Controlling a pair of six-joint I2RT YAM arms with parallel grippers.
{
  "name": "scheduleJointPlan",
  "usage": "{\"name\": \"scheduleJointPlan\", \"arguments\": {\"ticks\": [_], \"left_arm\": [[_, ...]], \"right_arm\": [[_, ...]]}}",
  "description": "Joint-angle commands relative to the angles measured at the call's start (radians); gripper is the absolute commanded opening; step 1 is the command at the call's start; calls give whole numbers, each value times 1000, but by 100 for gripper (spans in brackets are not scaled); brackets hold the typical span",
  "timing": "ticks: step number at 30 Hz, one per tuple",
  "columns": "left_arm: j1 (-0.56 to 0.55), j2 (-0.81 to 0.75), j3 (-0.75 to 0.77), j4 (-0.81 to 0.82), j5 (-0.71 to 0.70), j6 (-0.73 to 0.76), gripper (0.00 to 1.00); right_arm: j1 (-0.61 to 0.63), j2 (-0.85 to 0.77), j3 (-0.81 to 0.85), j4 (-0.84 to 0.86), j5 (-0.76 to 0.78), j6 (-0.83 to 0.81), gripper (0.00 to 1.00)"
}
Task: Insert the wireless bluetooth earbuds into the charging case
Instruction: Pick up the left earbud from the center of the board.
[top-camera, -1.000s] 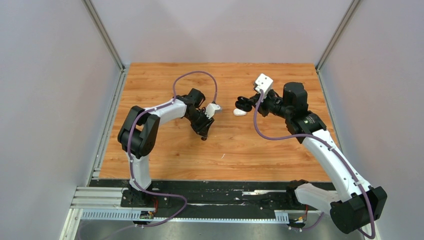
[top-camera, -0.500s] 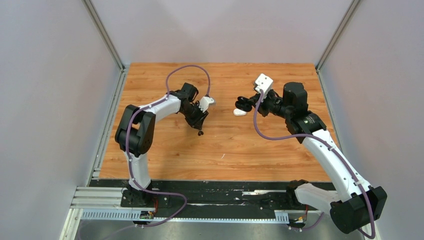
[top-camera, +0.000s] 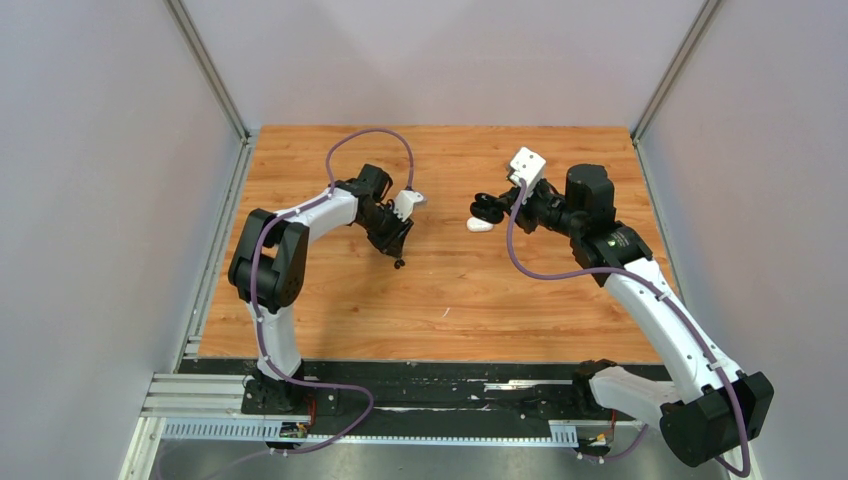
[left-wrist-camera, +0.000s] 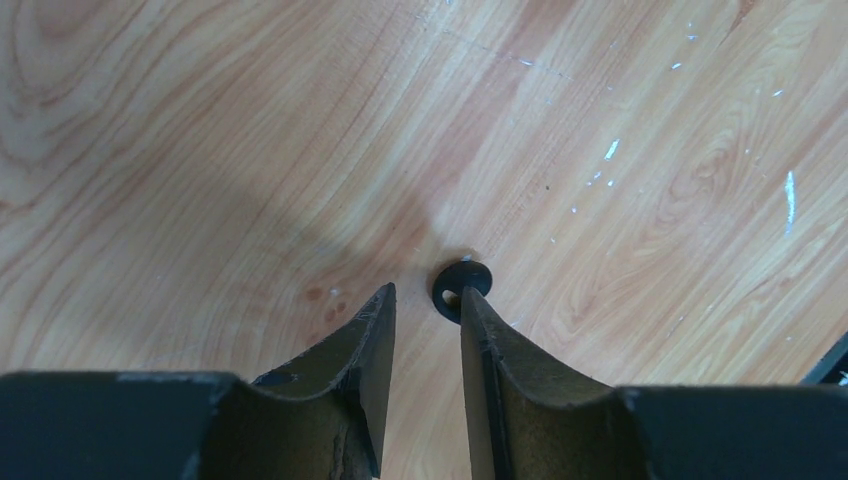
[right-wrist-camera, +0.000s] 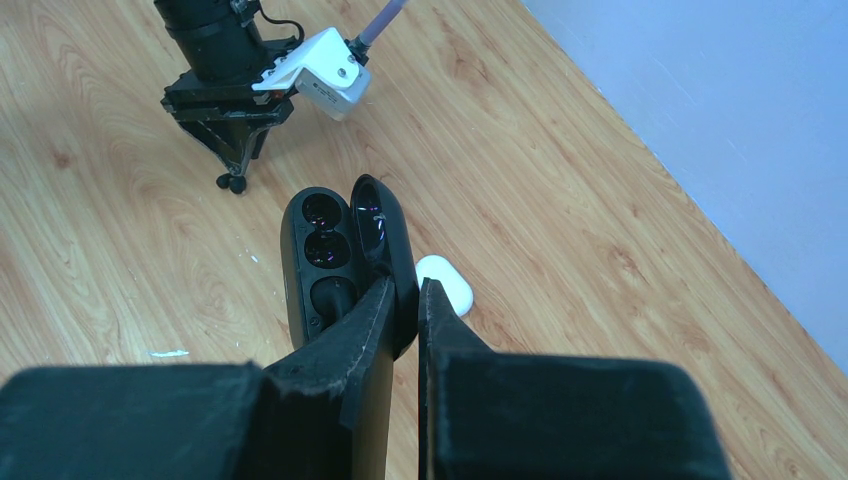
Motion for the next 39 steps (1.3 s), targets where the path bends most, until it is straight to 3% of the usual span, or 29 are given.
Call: {"name": "scheduleJointPlan", "arguments": {"ticks": [1, 18, 32, 39], "left_arm": [[-3, -10, 35, -16, 50, -32, 37], [-16, 26, 12, 18, -24, -44, 36], [-38, 37, 11, 18, 4, -52, 37], [-39, 34, 6, 16, 11, -49, 23]], "right_arm": [[-5, -2, 13, 47, -24, 23, 0], [-4, -11, 2, 50, -21, 24, 0], [-5, -5, 4, 50, -21, 24, 0], [-5, -2, 3, 51, -25, 26, 0]]}}
